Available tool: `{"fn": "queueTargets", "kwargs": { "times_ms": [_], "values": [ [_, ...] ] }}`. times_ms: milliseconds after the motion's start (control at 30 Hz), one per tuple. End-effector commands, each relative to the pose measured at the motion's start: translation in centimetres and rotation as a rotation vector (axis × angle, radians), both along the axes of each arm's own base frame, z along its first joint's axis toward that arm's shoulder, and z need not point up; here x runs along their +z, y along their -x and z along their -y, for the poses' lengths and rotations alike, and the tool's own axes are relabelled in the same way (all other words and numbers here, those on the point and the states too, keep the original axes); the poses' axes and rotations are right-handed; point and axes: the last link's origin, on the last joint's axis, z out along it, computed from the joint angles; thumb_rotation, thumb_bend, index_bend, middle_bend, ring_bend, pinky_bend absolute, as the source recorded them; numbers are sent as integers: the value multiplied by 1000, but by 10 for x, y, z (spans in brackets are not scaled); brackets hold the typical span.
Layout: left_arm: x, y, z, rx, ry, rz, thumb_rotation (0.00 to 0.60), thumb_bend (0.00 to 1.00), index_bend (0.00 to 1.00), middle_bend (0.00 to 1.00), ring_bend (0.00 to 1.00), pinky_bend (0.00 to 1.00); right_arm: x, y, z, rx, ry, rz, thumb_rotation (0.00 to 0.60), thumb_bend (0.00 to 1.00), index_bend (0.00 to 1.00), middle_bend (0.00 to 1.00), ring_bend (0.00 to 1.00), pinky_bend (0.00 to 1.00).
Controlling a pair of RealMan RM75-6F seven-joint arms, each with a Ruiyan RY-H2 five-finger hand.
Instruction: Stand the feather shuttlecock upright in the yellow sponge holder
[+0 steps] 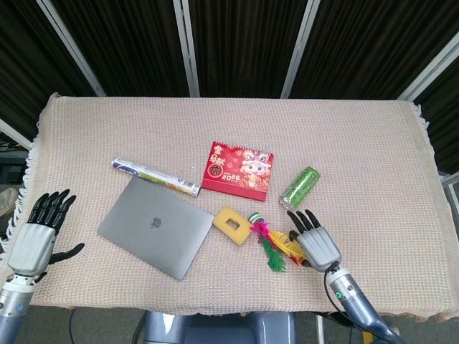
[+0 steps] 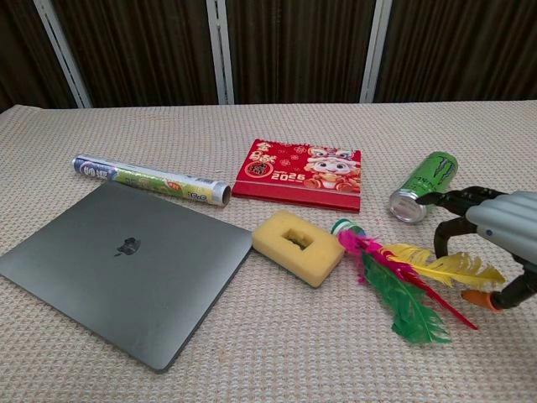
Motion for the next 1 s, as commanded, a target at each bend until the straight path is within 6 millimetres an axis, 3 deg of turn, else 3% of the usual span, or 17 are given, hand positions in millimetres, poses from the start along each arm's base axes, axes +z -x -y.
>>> {"fn": "queueTargets", "kwargs": {
  "times_ms": [33,233,400,800,1000],
  "values": [
    [0,0,0,-2,2,1,600,57,0,0,0,0,-6,3,6,3,-3,16,600,285,487,0,0,0],
    [3,-1,2,-11,-2,10,600,57,0,0,0,0,-12,10,13,-1,-3,29,600,343,556,2,0,0],
    [4,-2,3,-16,3,18,600,56,0,0,0,0,-14,4,12,16,6,46,600,373,583,18,0,0],
    [12,-2,5,-29,7,57,600,58,0,0,0,0,-7,-50,7,128,48,46,600,382,593,30,0,0],
    [19,-1,8,-34,-5,73,600,58,0,0,0,0,-7,-74,20,179,21,9,600,382,596,44,0,0]
  ]
}}
